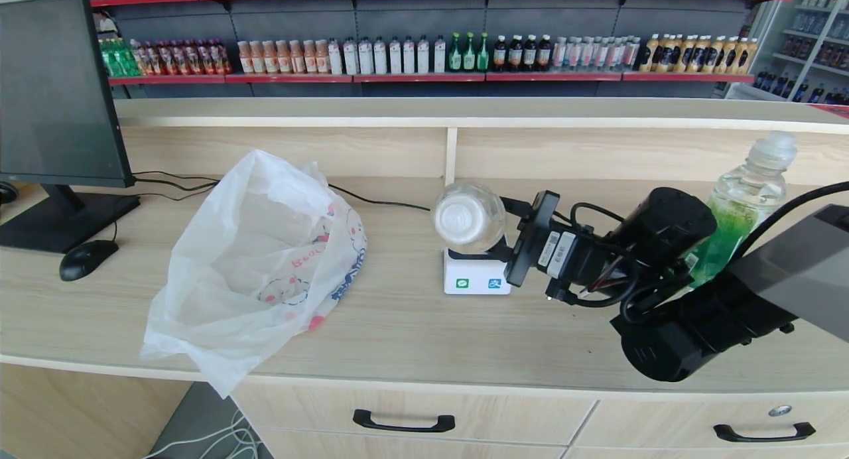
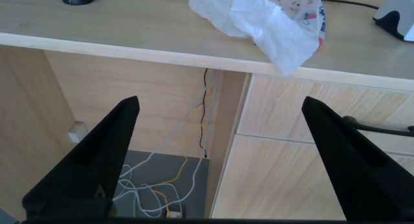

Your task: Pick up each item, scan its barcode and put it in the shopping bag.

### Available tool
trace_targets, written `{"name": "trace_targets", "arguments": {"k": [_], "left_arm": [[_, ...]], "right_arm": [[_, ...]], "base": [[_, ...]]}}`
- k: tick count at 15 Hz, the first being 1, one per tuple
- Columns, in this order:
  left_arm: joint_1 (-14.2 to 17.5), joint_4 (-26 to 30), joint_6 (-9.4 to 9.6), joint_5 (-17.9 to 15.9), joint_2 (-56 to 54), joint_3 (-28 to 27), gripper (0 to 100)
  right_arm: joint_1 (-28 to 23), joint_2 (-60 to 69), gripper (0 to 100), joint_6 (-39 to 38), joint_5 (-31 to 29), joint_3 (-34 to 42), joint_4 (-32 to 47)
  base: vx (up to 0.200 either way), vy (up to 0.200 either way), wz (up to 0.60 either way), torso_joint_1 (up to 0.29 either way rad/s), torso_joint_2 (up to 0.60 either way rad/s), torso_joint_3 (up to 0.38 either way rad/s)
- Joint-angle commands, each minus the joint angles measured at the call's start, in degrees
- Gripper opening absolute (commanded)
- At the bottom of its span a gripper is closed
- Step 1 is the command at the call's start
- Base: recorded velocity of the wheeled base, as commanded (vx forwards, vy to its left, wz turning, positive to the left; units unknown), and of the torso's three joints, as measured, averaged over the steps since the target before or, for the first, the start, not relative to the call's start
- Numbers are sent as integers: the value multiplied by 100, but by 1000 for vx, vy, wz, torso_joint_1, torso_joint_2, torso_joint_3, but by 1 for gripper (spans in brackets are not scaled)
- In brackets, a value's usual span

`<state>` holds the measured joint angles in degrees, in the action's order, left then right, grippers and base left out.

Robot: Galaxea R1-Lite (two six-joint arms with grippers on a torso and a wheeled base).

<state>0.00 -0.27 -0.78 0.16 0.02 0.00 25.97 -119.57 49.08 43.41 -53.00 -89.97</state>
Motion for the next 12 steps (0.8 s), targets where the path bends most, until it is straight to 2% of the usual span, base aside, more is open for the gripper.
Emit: {"name": "trace_targets", "arguments": {"k": [1,5,7,12], "left_arm": [[0,0,-1,2,6,0,100],[0,0,-1,2,6,0,100],[0,0,-1,2,6,0,100],[0,0,-1,2,6,0,100]], "right_arm": [[-4,302,0,-4,1,220,-3],[330,1076,0,-30,-377,757,-3],[427,1568,0,-179,-825,1152,-3],[699,2429,0,-1208,-2003,1372,-3]], "base": [[0,0,0,0,0,0],[0,0,0,0,0,0],[0,0,0,0,0,0],[0,0,0,0,0,0]]}}
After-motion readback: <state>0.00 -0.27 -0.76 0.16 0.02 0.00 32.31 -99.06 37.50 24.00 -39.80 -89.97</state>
